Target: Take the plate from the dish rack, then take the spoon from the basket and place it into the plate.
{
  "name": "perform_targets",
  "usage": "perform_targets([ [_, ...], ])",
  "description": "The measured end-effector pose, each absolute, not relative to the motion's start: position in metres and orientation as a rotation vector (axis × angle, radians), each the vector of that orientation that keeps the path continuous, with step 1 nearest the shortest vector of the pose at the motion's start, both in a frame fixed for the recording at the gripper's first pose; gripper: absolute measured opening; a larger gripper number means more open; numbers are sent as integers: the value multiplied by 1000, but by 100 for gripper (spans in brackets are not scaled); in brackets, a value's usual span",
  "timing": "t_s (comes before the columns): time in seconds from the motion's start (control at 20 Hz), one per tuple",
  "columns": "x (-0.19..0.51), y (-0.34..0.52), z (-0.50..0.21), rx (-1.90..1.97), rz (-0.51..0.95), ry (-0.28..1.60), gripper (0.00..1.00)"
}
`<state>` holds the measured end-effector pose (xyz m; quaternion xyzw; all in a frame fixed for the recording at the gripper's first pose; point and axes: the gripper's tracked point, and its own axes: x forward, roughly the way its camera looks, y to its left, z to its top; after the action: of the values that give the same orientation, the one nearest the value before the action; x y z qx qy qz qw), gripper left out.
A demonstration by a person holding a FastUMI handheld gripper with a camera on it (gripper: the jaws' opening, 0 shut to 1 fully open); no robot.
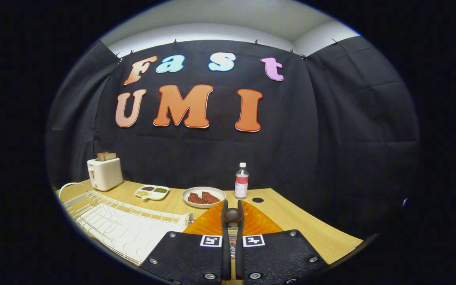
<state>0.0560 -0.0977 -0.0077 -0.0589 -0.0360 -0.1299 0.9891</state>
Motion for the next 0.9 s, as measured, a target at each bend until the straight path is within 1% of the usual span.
perform_targets([
  [0.2,5,-73,21,-138,-227,-110,5],
  [0.35,-30,-45,27,-146,-181,-124,5],
  [0.65,-84,18,3,-94,-58,-110,5],
  [0.9,-111,71,-26,-41,34,-96,5],
])
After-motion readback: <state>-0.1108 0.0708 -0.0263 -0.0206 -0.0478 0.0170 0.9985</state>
